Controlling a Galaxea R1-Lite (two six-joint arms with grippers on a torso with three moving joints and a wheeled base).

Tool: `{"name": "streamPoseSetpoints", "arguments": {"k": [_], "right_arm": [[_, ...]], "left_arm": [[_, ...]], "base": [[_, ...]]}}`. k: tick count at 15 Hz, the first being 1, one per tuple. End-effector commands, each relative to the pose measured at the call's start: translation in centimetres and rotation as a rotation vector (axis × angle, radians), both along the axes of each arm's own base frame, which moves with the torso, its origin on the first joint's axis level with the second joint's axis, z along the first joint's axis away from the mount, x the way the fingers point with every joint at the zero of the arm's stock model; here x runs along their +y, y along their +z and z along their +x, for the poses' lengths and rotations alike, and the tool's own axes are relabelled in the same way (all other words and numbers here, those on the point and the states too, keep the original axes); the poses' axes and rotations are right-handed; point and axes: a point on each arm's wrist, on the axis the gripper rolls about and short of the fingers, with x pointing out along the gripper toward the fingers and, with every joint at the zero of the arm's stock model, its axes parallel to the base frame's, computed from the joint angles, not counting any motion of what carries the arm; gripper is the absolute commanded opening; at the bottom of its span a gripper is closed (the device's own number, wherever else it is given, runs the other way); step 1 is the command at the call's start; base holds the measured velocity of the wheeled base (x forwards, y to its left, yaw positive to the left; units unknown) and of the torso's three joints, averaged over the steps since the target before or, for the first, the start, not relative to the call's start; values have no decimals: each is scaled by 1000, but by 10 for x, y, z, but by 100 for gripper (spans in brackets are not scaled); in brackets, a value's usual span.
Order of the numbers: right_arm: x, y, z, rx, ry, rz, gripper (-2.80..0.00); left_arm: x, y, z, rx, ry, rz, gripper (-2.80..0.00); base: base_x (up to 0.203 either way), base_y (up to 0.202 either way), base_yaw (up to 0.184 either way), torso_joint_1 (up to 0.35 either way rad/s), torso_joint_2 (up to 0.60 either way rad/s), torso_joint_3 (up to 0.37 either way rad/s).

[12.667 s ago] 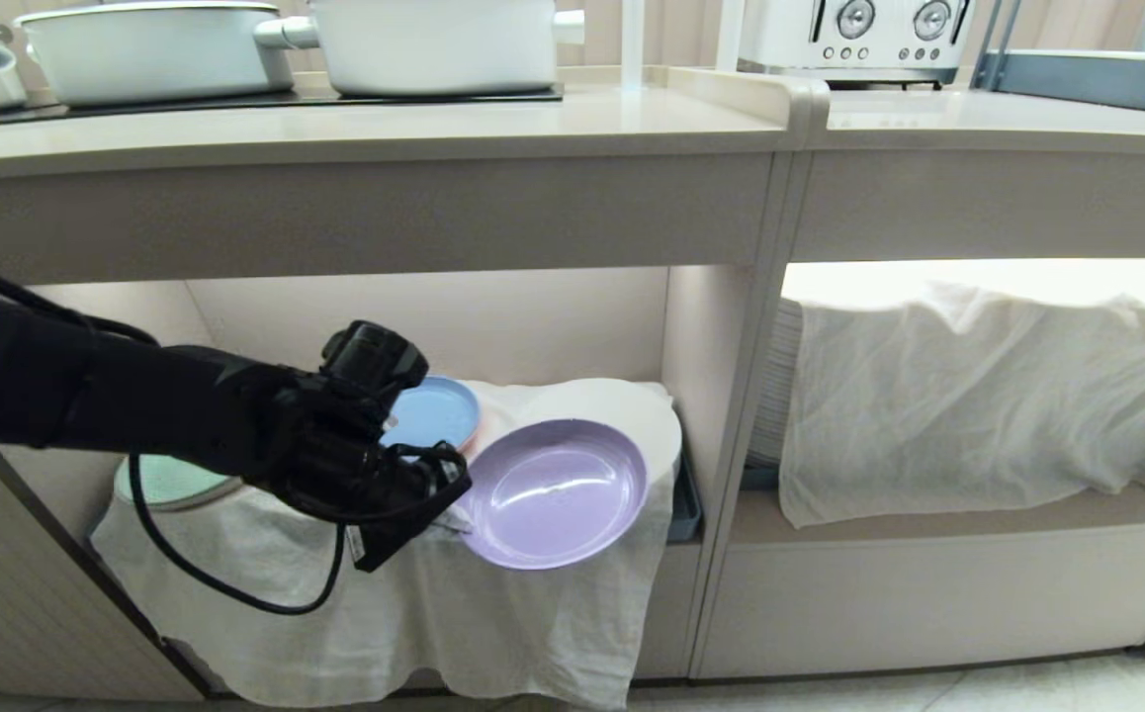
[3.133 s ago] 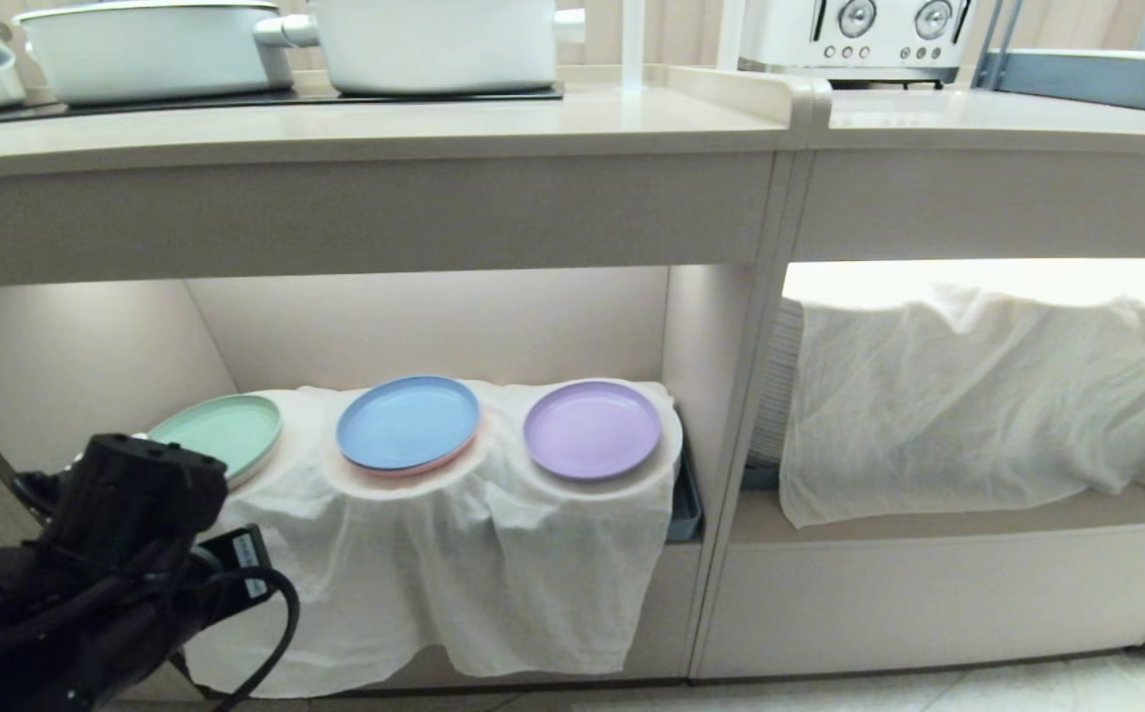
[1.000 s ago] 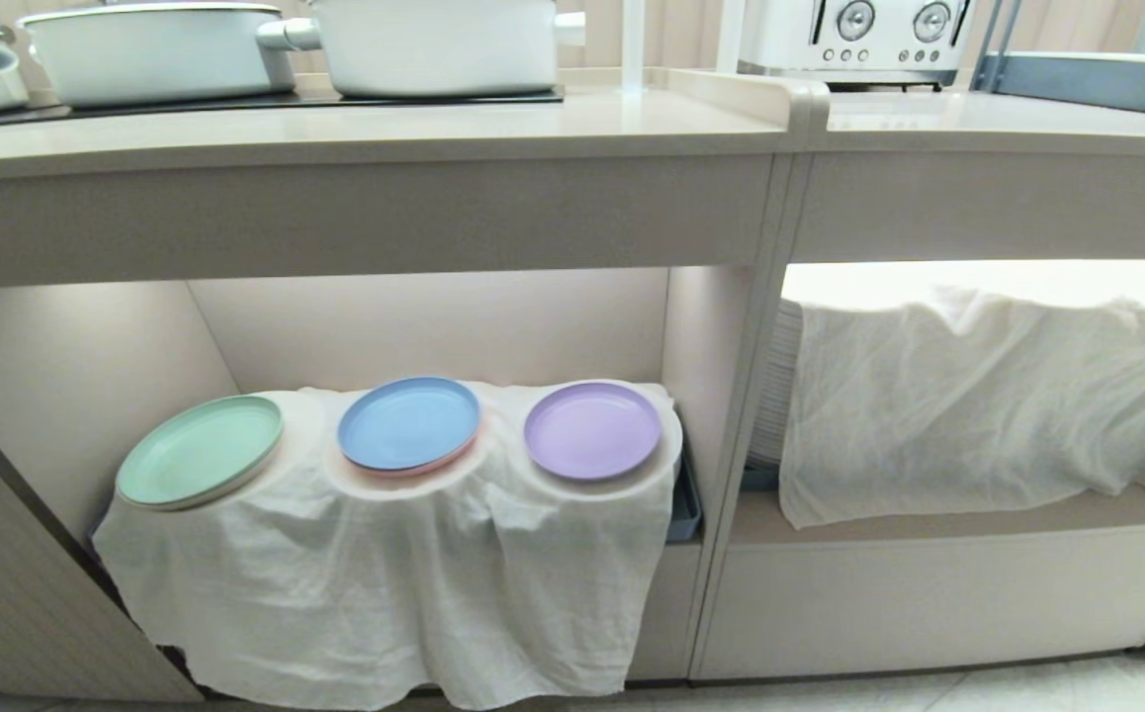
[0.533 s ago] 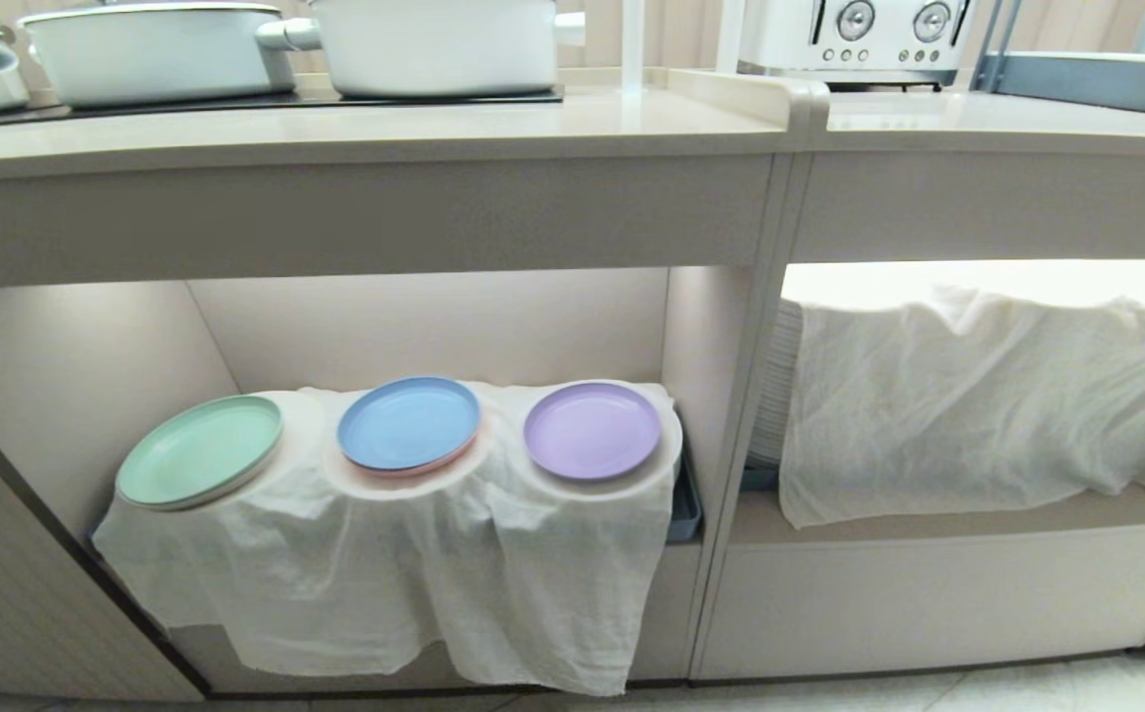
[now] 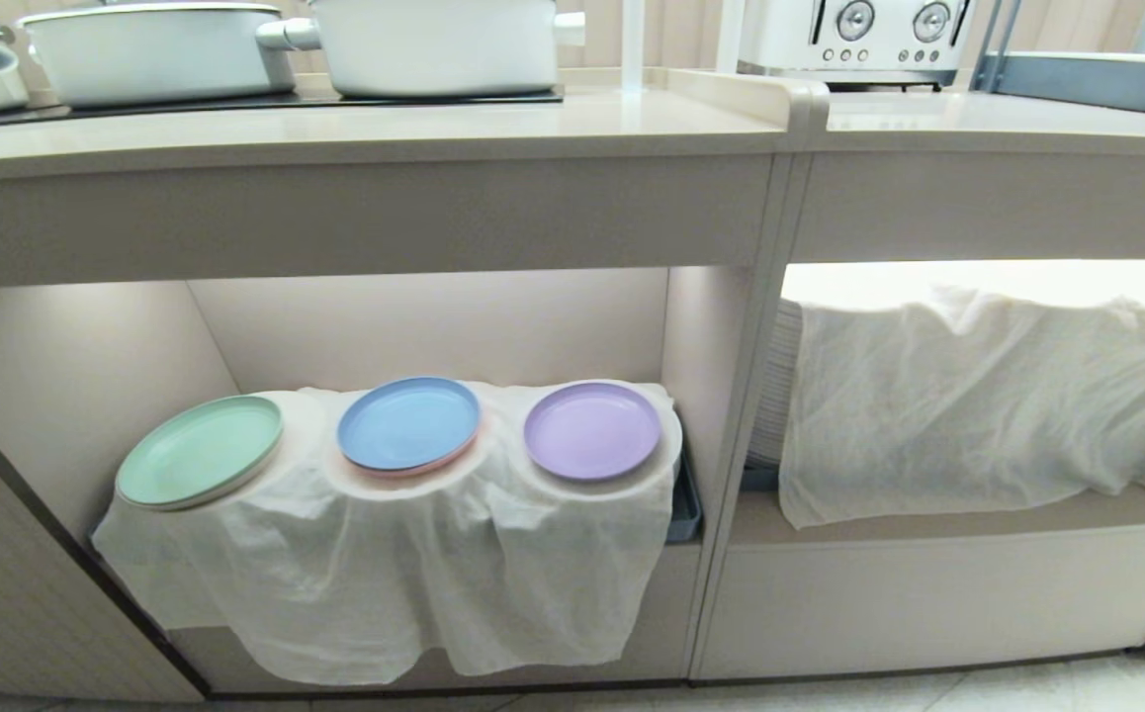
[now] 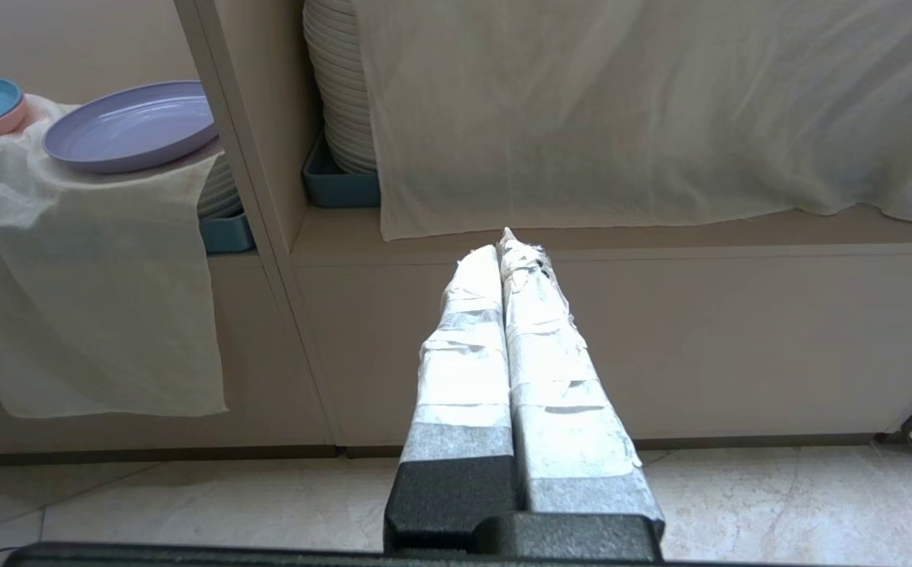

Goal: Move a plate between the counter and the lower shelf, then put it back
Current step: Pick up the plate in the cupboard

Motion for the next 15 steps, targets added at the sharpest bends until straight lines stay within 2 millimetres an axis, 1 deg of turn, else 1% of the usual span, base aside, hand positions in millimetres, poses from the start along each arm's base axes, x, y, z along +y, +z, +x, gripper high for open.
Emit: {"name": "streamPoseSetpoints", "arguments": {"k": [1, 15], "right_arm": [[0, 0, 0, 0, 0, 0, -280], [0, 0, 0, 0, 0, 0, -280]], "left_arm": [[0, 0, 0, 0, 1, 0, -280], [0, 0, 0, 0, 1, -2, -280]], "base": [[0, 0, 0, 0, 0, 0], [0, 0, 0, 0, 0, 0]]}}
